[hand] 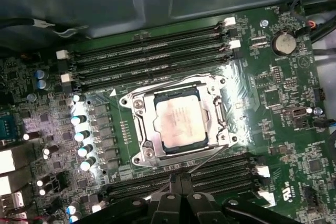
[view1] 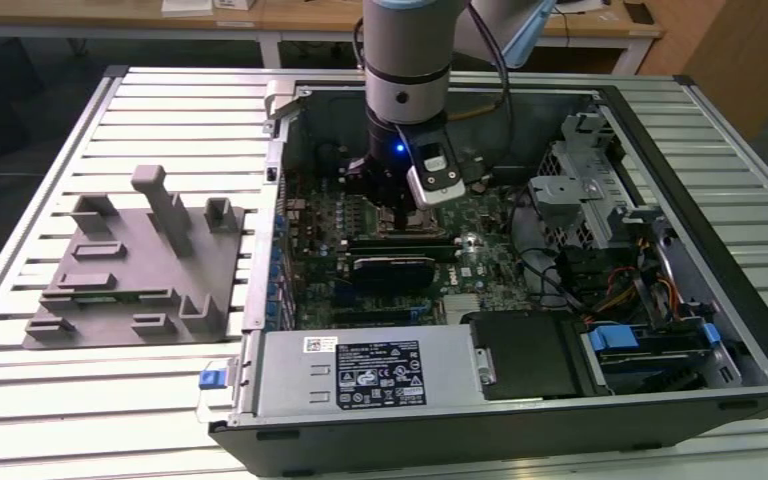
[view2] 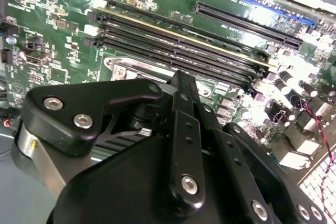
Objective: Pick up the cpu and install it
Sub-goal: 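Install the second cpu locking lever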
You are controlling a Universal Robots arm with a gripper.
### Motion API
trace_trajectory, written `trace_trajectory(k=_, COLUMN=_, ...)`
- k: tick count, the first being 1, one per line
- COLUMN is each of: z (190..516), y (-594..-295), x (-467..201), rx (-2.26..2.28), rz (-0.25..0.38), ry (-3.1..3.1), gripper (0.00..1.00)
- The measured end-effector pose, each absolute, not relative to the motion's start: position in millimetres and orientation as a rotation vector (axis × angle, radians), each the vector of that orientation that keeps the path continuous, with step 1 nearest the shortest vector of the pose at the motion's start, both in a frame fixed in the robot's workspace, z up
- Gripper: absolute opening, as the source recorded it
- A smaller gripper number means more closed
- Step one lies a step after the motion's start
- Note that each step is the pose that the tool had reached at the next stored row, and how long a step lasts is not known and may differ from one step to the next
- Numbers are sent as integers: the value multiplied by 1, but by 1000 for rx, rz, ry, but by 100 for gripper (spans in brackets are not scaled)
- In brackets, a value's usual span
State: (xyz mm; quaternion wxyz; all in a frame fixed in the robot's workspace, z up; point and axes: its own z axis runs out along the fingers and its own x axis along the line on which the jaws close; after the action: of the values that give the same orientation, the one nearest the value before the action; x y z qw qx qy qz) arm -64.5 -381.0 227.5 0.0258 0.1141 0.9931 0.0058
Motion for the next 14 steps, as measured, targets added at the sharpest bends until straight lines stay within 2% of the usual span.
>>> trace_trajectory(k=14, z=222, y=-383, x=-67, rx=333, rz=39, ry=3073, gripper=11)
